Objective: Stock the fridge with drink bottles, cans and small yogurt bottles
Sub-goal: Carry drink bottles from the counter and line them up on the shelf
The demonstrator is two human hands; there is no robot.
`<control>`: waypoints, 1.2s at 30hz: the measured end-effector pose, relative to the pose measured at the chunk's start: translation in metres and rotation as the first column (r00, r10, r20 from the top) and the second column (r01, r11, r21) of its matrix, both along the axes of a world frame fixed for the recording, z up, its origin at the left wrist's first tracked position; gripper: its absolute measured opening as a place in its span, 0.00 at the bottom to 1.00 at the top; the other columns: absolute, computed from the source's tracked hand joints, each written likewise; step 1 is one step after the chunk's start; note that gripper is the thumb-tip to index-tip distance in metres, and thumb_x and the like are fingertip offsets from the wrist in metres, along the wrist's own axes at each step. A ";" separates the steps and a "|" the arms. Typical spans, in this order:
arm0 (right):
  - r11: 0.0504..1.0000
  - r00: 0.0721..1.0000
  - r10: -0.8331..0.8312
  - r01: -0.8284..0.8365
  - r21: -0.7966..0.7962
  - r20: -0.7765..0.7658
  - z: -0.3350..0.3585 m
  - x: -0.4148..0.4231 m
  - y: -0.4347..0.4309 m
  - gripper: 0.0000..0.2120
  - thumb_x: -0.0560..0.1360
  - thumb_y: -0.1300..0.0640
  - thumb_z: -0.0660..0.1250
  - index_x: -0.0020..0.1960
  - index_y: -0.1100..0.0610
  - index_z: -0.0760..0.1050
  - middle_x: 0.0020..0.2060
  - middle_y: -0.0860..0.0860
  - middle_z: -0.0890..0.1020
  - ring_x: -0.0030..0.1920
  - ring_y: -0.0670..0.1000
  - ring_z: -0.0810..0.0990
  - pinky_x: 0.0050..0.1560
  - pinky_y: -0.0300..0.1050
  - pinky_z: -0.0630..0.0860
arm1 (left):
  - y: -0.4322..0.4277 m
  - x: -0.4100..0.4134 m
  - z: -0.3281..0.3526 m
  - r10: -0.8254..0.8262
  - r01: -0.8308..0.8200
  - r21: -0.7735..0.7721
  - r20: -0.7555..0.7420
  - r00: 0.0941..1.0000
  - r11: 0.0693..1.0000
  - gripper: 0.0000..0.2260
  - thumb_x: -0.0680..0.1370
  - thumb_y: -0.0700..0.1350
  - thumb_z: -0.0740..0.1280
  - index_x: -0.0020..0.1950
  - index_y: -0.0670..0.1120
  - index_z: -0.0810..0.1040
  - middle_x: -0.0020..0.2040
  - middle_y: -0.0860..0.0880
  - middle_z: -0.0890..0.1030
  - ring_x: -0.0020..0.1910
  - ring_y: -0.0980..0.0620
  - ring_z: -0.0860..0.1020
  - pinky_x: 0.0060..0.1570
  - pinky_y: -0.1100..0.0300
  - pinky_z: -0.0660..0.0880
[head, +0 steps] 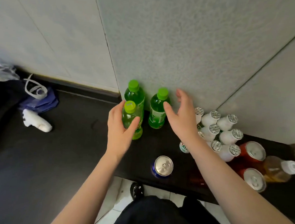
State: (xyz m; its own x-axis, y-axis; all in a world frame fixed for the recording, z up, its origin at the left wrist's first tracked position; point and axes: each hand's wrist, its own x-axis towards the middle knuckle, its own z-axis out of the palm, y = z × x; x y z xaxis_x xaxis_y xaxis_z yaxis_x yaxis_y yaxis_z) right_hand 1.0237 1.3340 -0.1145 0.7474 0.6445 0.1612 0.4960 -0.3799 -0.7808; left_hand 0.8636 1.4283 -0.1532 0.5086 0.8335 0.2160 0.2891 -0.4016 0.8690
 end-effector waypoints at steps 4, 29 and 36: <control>0.999 1.000 -0.002 0.003 -0.036 0.011 -0.016 -0.002 0.023 0.28 0.75 0.50 0.66 0.71 0.61 0.64 0.67 0.55 0.70 0.68 0.52 0.67 0.68 0.47 0.64 | 0.004 0.007 -0.009 -0.083 0.084 -0.025 0.046 0.995 0.996 0.22 0.75 0.56 0.61 0.69 0.56 0.62 0.64 0.54 0.67 0.65 0.70 0.61 0.65 0.75 0.57; 0.879 0.994 0.098 -0.106 0.465 0.040 0.029 -0.036 -0.009 0.03 0.77 0.50 0.56 0.47 0.49 0.67 0.39 0.43 0.71 0.39 0.41 0.70 0.43 0.33 0.66 | -0.030 -0.061 0.035 0.278 -0.190 -0.293 0.299 0.913 0.937 0.07 0.78 0.52 0.59 0.47 0.55 0.75 0.41 0.60 0.75 0.42 0.61 0.73 0.44 0.65 0.70; 0.696 0.938 0.336 -0.311 0.647 0.089 0.070 -0.079 -0.035 0.07 0.76 0.55 0.57 0.52 0.44 0.67 0.43 0.40 0.73 0.44 0.36 0.72 0.48 0.32 0.68 | -0.072 -0.110 0.085 0.298 -0.244 -0.193 0.345 0.890 0.950 0.07 0.78 0.51 0.60 0.49 0.53 0.76 0.41 0.60 0.77 0.40 0.65 0.75 0.41 0.73 0.71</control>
State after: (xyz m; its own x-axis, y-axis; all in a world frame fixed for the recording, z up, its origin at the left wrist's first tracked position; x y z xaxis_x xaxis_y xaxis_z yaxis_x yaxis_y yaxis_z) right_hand 0.9446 1.2992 -0.0443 0.5254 0.5977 0.6056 0.4615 0.3978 -0.7929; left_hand 0.7537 1.3560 -0.0680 0.1662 0.9628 0.2130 0.0208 -0.2194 0.9754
